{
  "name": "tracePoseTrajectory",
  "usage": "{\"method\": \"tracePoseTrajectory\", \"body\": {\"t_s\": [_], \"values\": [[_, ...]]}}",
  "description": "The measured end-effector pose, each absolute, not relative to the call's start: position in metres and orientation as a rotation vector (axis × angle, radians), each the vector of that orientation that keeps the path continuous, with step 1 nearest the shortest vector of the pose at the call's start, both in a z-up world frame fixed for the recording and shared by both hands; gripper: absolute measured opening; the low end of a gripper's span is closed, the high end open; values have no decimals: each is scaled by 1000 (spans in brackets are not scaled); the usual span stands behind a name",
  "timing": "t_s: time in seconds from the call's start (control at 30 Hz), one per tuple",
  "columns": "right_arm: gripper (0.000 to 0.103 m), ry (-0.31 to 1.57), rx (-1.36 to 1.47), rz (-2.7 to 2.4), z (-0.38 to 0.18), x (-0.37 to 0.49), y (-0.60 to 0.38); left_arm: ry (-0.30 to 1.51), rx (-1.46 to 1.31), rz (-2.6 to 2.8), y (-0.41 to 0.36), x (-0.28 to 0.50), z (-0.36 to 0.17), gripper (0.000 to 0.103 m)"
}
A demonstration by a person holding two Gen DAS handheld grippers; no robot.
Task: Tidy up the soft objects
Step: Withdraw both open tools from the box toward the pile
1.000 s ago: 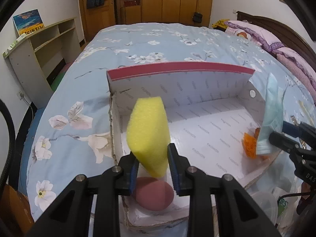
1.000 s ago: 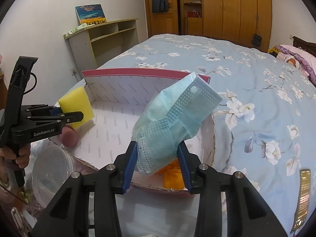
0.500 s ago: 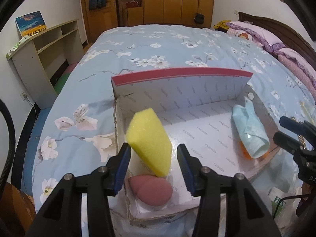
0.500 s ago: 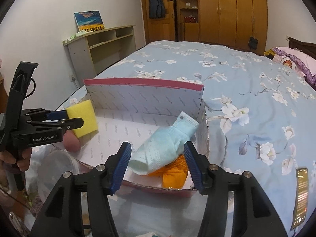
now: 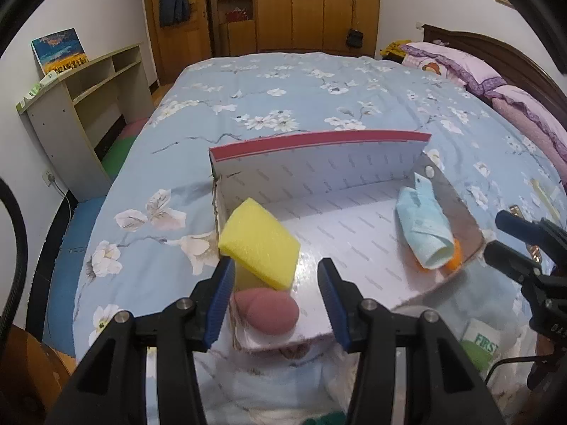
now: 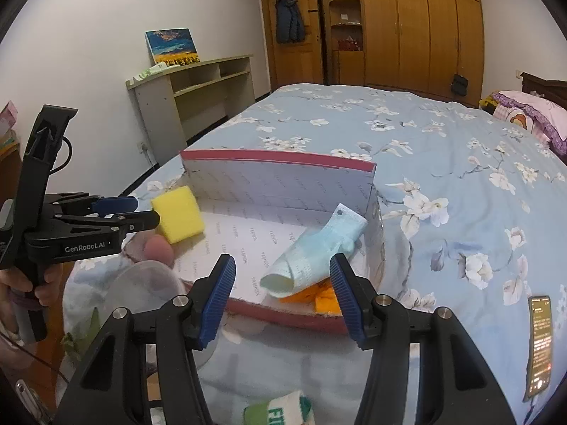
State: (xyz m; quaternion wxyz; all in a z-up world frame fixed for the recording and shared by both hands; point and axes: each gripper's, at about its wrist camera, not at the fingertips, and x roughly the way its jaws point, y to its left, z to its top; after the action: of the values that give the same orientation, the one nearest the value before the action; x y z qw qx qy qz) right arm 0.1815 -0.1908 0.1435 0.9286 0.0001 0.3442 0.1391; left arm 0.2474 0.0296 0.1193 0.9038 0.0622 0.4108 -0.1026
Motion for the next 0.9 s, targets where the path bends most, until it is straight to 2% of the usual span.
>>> {"method": "tracePoseTrajectory", "body": {"t_s": [0.9], "values": [[57,731,38,347,143,113,-172,858,113,-273,35,145,126,51]]}}
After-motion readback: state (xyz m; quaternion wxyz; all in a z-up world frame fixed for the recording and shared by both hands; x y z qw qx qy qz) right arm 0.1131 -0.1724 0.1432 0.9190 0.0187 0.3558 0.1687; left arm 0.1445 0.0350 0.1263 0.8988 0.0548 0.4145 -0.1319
